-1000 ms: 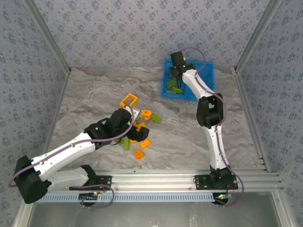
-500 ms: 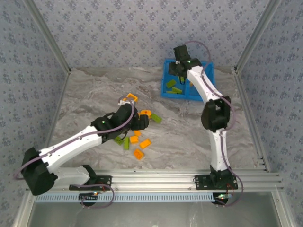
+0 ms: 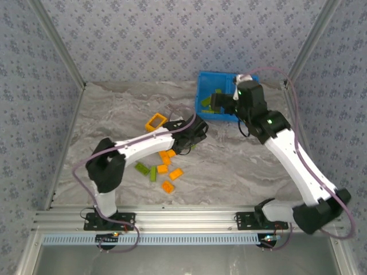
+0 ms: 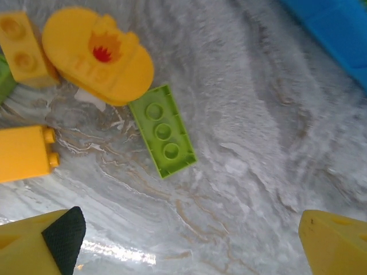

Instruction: Sort the legos into containers by color

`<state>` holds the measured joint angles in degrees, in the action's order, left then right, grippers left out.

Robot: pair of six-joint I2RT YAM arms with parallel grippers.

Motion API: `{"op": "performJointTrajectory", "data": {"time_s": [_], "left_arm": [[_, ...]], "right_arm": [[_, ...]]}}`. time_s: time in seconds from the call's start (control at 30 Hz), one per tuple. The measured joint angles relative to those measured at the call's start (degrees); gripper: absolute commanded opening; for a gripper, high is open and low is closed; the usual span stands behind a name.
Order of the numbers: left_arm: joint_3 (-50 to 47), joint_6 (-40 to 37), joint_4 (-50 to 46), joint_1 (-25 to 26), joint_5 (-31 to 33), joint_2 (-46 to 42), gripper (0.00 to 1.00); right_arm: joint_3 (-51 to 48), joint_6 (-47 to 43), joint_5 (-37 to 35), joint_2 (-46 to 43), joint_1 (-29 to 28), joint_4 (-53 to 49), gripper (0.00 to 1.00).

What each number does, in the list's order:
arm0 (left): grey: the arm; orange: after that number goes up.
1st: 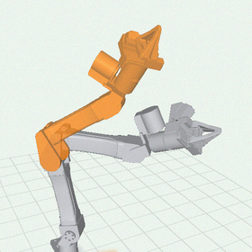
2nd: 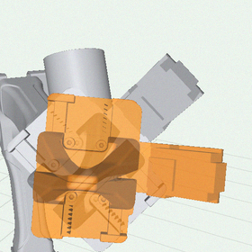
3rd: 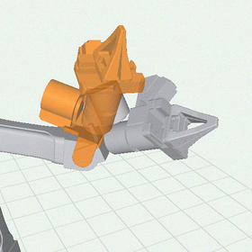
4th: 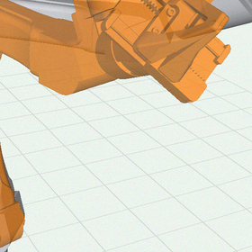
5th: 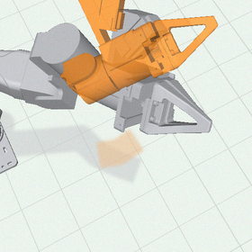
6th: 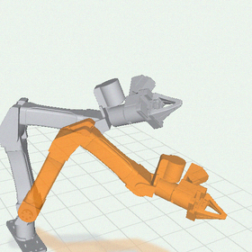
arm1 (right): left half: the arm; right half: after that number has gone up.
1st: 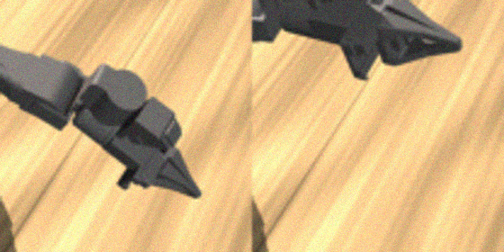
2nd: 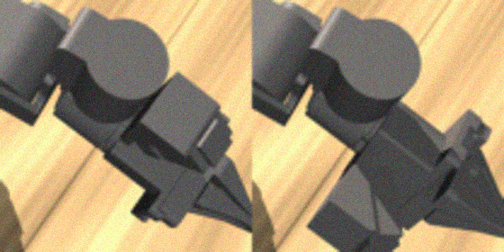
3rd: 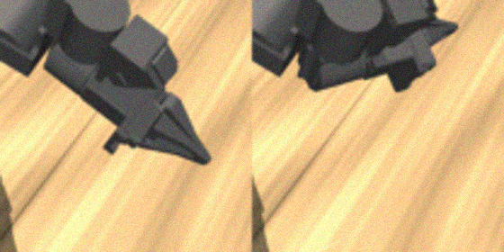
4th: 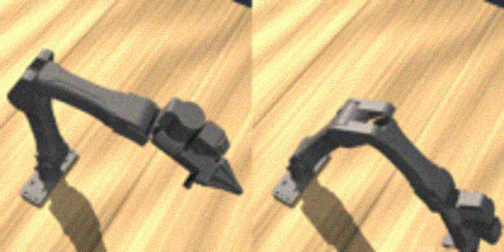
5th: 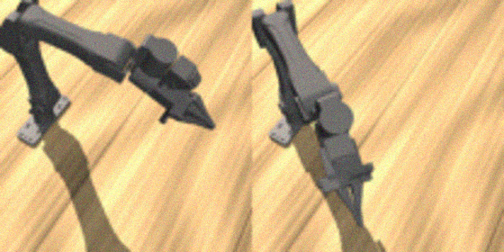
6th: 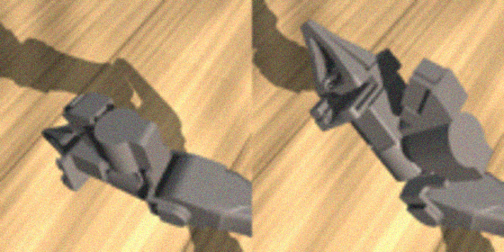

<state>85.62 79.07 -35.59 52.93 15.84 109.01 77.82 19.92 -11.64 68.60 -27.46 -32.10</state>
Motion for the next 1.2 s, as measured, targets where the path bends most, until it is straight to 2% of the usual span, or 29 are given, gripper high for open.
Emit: {"op": "performJointTrajectory", "data": {"time_s": [0.17,0.27,0.4,0.53,0.73,0.87,1.07,1.2], "left_arm": [[6.93,3.76,-3.26,-0.31,0.26,8.87,0.88],[10.84,4.70,-4.46,-0.94,-0.07,12.98,0.83],[12.96,5.68,-5.33,-1.81,-0.04,16.44,0.74],[12.96,6.38,-7.08,-2.03,0.59,17.88,0.58],[12.98,5.29,-7.78,-2.03,1.05,17.92,0.39],[12.52,4.15,-6.73,-2.03,0.94,17.75,0.30],[12.02,0.26,-6.12,-1.92,0.13,16.72,0.26],[12.83,-6.80,-5.31,-0.96,3.21,14.36,0.26]], "right_arm": [[-10.45,2.12,-0.39,-13.07,-0.02,-1.11,1.00],[-13.86,2.93,-0.79,-17.44,0.00,-3.80,1.00],[-14.84,3.43,-1.51,-19.08,0.00,-6.84,1.00],[-16.44,4.22,-1.60,-21.29,0.00,-7.87,1.00],[-16.94,5.38,-1.57,-22.34,-0.02,-8.46,1.00],[-16.94,6.05,-1.18,-22.32,-0.02,-8.44,1.00],[-16.94,6.93,-0.98,-22.34,-0.07,-8.46,1.00],[-16.96,7.80,-0.96,-22.36,-0.28,-8.46,1.00]]}}
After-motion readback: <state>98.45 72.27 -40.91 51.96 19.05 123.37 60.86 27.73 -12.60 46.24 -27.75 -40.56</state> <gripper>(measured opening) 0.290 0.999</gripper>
